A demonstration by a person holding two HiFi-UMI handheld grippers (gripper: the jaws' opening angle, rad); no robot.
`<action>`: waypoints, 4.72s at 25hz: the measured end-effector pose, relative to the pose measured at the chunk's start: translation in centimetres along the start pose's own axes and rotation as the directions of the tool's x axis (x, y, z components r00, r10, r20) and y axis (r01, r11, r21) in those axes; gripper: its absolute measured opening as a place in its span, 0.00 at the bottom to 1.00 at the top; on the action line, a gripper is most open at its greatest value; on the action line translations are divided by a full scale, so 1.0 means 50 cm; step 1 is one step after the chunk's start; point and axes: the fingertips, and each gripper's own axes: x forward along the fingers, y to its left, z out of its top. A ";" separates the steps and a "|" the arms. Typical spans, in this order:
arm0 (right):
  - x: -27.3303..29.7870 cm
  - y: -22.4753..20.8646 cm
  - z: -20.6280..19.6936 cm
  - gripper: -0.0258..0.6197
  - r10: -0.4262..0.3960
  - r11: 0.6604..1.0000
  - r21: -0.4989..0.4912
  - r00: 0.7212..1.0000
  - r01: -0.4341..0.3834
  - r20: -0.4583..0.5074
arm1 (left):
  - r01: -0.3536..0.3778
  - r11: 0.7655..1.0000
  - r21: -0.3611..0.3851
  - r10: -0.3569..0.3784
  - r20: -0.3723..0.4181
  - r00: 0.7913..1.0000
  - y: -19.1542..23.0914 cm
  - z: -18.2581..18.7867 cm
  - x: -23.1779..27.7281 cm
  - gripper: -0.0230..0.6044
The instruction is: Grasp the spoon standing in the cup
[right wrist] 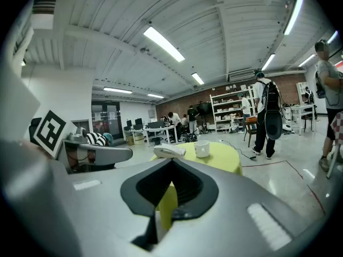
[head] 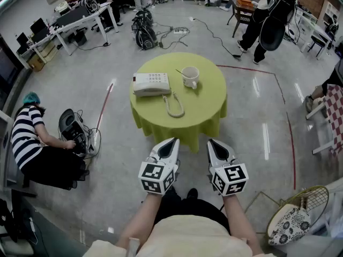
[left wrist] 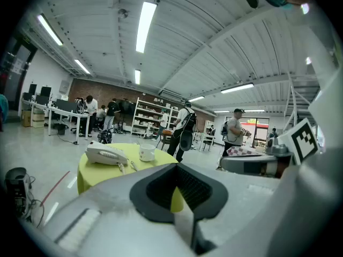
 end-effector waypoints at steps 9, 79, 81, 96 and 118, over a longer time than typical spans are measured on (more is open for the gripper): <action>-0.002 -0.003 -0.007 0.04 0.030 1.000 0.005 1.000 -0.030 -0.001 | -0.034 0.999 -0.006 0.034 0.008 0.999 0.003 0.003 0.002 0.04; 0.526 -0.316 0.041 0.04 -0.109 0.980 0.150 0.981 0.133 -0.161 | -0.024 0.988 -0.152 -0.002 -0.169 0.986 0.396 0.101 0.597 0.28; 0.538 -0.323 0.041 0.04 -0.101 0.980 0.153 0.982 0.126 -0.162 | -0.035 0.986 -0.163 0.006 -0.176 0.984 0.402 0.097 0.609 0.28; 0.609 -0.381 0.044 0.04 -0.026 0.983 0.171 0.978 0.062 -0.206 | -0.118 0.970 -0.214 0.070 -0.219 0.973 0.427 0.089 0.691 0.28; 0.632 -0.404 0.031 0.04 0.019 0.981 0.192 0.972 0.027 -0.235 | -0.149 0.964 -0.221 0.098 -0.224 0.970 0.431 0.088 0.722 0.11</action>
